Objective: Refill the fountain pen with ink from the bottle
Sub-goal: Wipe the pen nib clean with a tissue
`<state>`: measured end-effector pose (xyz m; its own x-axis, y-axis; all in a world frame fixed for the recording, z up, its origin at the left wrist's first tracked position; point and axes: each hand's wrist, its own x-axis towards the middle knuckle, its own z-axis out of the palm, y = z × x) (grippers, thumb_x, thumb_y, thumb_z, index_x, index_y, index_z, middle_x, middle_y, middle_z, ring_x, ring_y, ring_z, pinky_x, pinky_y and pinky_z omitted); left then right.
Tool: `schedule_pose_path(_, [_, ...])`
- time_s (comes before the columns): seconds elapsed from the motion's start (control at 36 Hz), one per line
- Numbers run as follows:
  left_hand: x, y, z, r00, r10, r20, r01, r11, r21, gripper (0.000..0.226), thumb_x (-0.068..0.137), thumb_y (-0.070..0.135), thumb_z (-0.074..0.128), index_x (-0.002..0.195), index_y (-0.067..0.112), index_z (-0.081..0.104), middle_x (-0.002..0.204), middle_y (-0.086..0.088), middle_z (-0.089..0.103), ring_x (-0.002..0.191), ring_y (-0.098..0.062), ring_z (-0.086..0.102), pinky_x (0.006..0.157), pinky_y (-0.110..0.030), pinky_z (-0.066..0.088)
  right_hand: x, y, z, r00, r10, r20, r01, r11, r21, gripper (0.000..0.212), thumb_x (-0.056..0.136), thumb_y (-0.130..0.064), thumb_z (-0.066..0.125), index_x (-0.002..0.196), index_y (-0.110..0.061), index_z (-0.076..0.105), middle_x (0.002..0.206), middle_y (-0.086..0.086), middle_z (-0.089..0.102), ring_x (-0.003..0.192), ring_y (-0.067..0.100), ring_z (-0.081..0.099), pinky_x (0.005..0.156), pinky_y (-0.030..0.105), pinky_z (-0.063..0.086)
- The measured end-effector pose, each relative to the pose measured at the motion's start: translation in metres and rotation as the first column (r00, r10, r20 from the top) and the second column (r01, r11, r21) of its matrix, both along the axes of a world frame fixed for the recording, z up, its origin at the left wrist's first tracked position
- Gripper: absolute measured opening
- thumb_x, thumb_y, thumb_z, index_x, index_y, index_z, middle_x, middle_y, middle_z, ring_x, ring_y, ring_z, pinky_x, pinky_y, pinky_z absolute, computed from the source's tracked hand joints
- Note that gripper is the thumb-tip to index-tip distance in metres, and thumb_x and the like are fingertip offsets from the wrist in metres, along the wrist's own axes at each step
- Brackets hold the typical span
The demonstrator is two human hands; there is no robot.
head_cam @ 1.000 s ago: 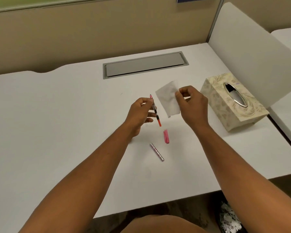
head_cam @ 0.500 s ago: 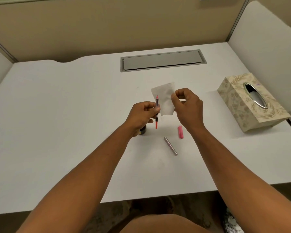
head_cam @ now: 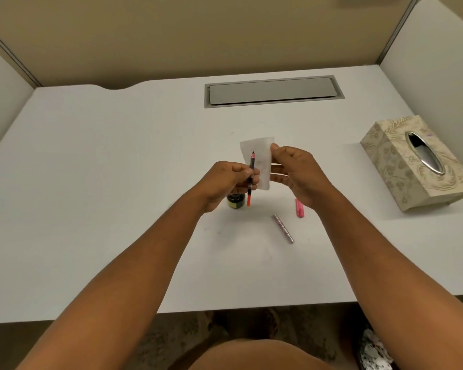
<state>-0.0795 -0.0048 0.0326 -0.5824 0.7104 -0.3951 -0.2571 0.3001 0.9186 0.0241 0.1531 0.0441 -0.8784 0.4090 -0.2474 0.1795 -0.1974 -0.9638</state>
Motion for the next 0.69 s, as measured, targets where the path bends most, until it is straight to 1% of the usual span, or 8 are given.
schedule_pose_path(0.06, [-0.001,-0.001,0.002,1.0,-0.009,-0.013,0.009,1.0,-0.003,0.02,0.101,0.011,0.055,0.108,0.004,0.072,0.093,-0.006,0.074,0.083,-0.019,0.071,0.071,-0.022,0.056,-0.002,-0.001,0.0,1.0,0.025,0.008,-0.025,1.0,-0.019,0.031,0.103,-0.031,0.05,0.102,-0.005,0.066,0.105,0.008,0.072,0.091,0.021,0.071,0.082,0.032,0.06])
schedule_pose_path(0.11, [-0.001,-0.001,0.003,1.0,-0.017,-0.021,0.017,1.0,-0.001,0.018,0.101,0.011,0.056,0.102,0.006,0.073,0.094,-0.007,0.075,0.082,-0.018,0.071,0.07,-0.021,0.056,-0.003,-0.003,-0.001,1.0,0.021,-0.006,-0.022,0.999,-0.044,0.029,0.104,-0.028,0.05,0.105,-0.004,0.066,0.104,0.009,0.073,0.09,0.021,0.072,0.08,0.031,0.059])
schedule_pose_path(0.22, [-0.002,0.0,0.002,0.999,-0.025,-0.037,0.024,1.0,-0.007,0.018,0.1,0.011,0.057,0.1,0.007,0.074,0.092,-0.008,0.075,0.082,-0.02,0.072,0.073,-0.024,0.056,-0.007,-0.005,-0.005,0.999,-0.029,-0.021,0.027,0.995,-0.101,0.013,0.1,-0.013,0.057,0.096,-0.007,0.067,0.098,0.011,0.074,0.085,0.024,0.072,0.076,0.029,0.057])
schedule_pose_path(0.33, [-0.005,-0.002,-0.001,0.996,-0.05,-0.073,0.048,0.999,-0.026,0.019,0.101,0.01,0.056,0.101,0.004,0.074,0.088,-0.008,0.075,0.081,-0.022,0.071,0.086,-0.034,0.058,-0.008,-0.006,-0.009,1.0,0.001,-0.009,-0.002,0.989,-0.148,0.012,0.097,-0.011,0.062,0.102,-0.003,0.069,0.1,0.013,0.074,0.09,0.025,0.072,0.08,0.029,0.058])
schedule_pose_path(0.44, [-0.006,-0.003,-0.001,0.99,-0.085,-0.115,0.08,0.996,-0.048,0.022,0.1,0.01,0.056,0.104,-0.002,0.074,0.089,-0.011,0.074,0.082,-0.021,0.071,0.096,-0.042,0.056,-0.01,-0.006,-0.01,0.999,0.019,0.029,-0.015,0.989,-0.147,0.012,0.095,-0.014,0.064,0.1,-0.006,0.07,0.09,0.005,0.072,0.081,0.017,0.067,0.077,0.028,0.055])
schedule_pose_path(0.53, [-0.005,-0.003,0.0,0.985,-0.108,-0.137,0.101,0.993,-0.054,0.022,0.1,0.01,0.056,0.105,0.001,0.075,0.094,-0.016,0.075,0.085,-0.022,0.071,0.099,-0.044,0.054,-0.012,-0.006,-0.012,0.999,0.031,0.041,-0.024,0.987,-0.158,0.01,0.095,-0.014,0.064,0.096,-0.005,0.069,0.09,0.006,0.07,0.081,0.02,0.065,0.082,0.035,0.053])
schedule_pose_path(0.61, [-0.005,-0.003,0.001,0.98,-0.126,-0.151,0.119,0.991,-0.055,0.022,0.1,0.011,0.057,0.105,0.001,0.075,0.093,-0.017,0.075,0.086,-0.023,0.069,0.098,-0.045,0.054,-0.013,-0.006,-0.015,0.999,0.04,0.032,-0.033,0.982,-0.188,0.009,0.094,-0.012,0.064,0.095,-0.003,0.066,0.092,0.01,0.068,0.085,0.025,0.065,0.087,0.043,0.056])
schedule_pose_path(0.69, [-0.004,-0.004,0.002,0.979,-0.14,-0.15,0.134,0.99,-0.049,0.022,0.1,0.011,0.057,0.104,-0.002,0.074,0.088,-0.012,0.074,0.082,-0.021,0.068,0.091,-0.039,0.055,-0.014,-0.006,-0.015,0.999,0.043,0.025,-0.038,0.984,-0.177,0.007,0.094,-0.01,0.064,0.091,-0.005,0.066,0.089,0.009,0.069,0.082,0.022,0.066,0.081,0.037,0.058])
